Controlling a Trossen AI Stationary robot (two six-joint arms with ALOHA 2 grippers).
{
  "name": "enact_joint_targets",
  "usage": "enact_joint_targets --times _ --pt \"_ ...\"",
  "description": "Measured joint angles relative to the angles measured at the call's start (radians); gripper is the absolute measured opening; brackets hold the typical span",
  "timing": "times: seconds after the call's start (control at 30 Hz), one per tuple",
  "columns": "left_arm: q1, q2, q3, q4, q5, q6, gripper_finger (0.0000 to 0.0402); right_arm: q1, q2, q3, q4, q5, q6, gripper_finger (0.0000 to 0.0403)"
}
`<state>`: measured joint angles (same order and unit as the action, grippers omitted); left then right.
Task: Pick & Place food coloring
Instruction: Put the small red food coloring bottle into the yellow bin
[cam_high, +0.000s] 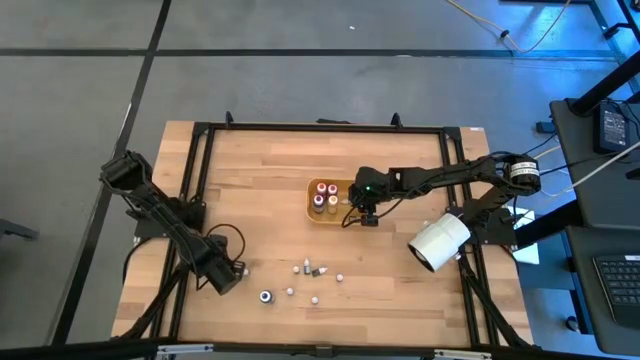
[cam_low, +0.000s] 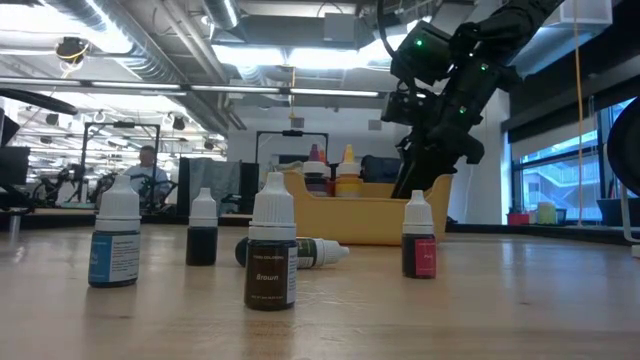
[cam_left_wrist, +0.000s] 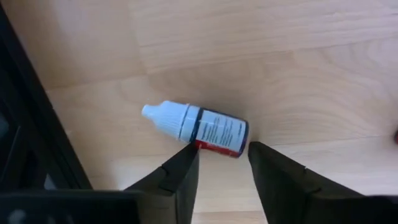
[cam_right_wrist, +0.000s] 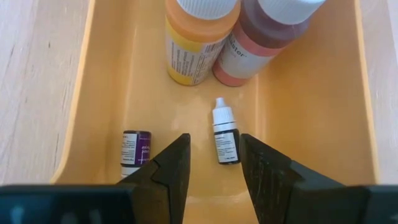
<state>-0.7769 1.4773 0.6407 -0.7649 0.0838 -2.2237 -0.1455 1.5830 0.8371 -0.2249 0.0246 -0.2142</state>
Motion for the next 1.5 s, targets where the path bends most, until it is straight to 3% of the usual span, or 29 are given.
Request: enact_joint_targets --times 0.23,0.53,0.77,0.93,1.3,1.5 --pt "0.002 0.000 0.000 0.003 0.028 0.042 0.0119 0.000 0.000 0.000 0.000 0.000 0.000 0.0141" --pt "0.001 0.000 -0.003 0.022 -0.004 0.575 0.0118 0.000 0.000 0.000 0.000 0.000 0.000 0.0141" --pt "0.001 0.000 -0.003 0.025 0.005 0.800 0.0116 0.000 0.000 0.000 0.000 0.000 0.000 0.0141" --pt "0.002 -0.001 -0.003 0.026 0.020 0.836 0.0116 0.000 0.000 0.000 0.000 0.000 -0.001 0.0141" --pt "-0.001 -0.024 0.027 0.031 -0.107 0.794 0.0115 0.000 0.000 0.000 0.007 0.000 -0.003 0.0141" --pt "0.002 -0.026 0.029 0.033 -0.102 0.757 0.0116 0.000 0.000 0.000 0.007 0.000 -0.003 0.0141"
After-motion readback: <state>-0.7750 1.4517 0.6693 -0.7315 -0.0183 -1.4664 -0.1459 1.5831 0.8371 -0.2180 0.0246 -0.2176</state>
